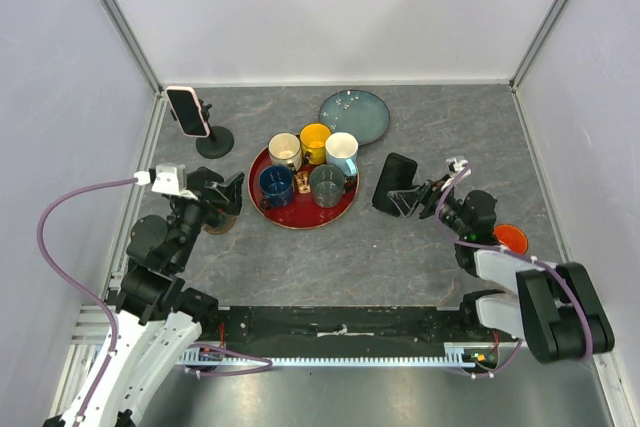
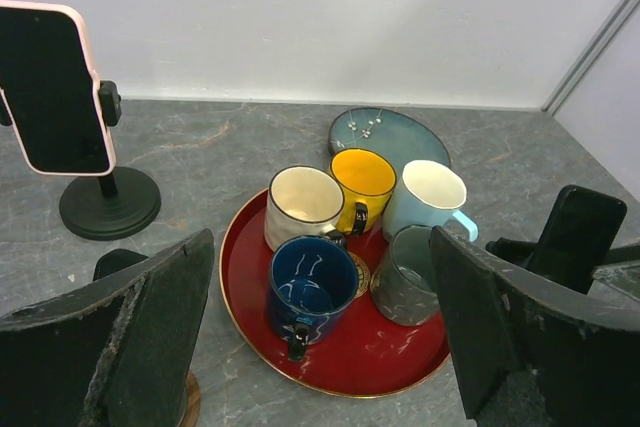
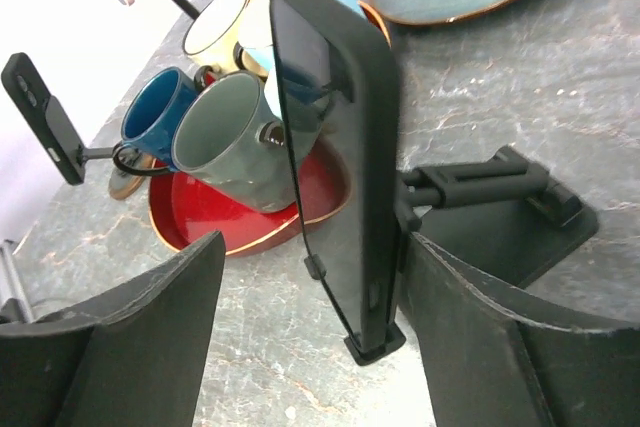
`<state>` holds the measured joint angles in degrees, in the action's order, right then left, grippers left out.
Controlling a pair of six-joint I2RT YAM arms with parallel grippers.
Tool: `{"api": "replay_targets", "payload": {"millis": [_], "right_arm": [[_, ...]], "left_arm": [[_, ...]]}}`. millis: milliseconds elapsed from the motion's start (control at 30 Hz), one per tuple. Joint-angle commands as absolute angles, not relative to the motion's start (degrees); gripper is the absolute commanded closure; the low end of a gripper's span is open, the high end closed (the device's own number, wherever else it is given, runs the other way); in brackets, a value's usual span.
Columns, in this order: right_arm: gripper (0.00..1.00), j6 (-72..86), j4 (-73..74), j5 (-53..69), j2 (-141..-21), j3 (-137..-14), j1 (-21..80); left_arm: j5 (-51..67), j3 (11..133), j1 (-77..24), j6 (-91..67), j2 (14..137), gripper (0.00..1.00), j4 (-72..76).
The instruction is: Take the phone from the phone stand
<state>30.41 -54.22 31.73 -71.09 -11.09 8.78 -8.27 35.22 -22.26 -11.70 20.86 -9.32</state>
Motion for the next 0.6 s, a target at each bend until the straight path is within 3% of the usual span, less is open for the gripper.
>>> {"api": "replay_targets", "payload": {"millis": [0, 400, 567], "right_arm": [[0.19, 25.4, -43.3, 29.2, -64.4, -13.4, 8.8], [0.07, 21.1, -22.1, 18.4, -57.0, -25.8, 8.2], [0.09, 22.3, -26.9, 32.7, -65.1, -32.3, 3.9]], "left_arm": [[-6.9, 35.2, -22.4, -11.1, 21.4, 0.05, -7.6], [-6.9, 35.1, -22.4, -11.0, 21.0, 0.05, -7.7], [-6.7, 35.2, -22.4, -11.0, 20.6, 0.05, -7.7]]}}
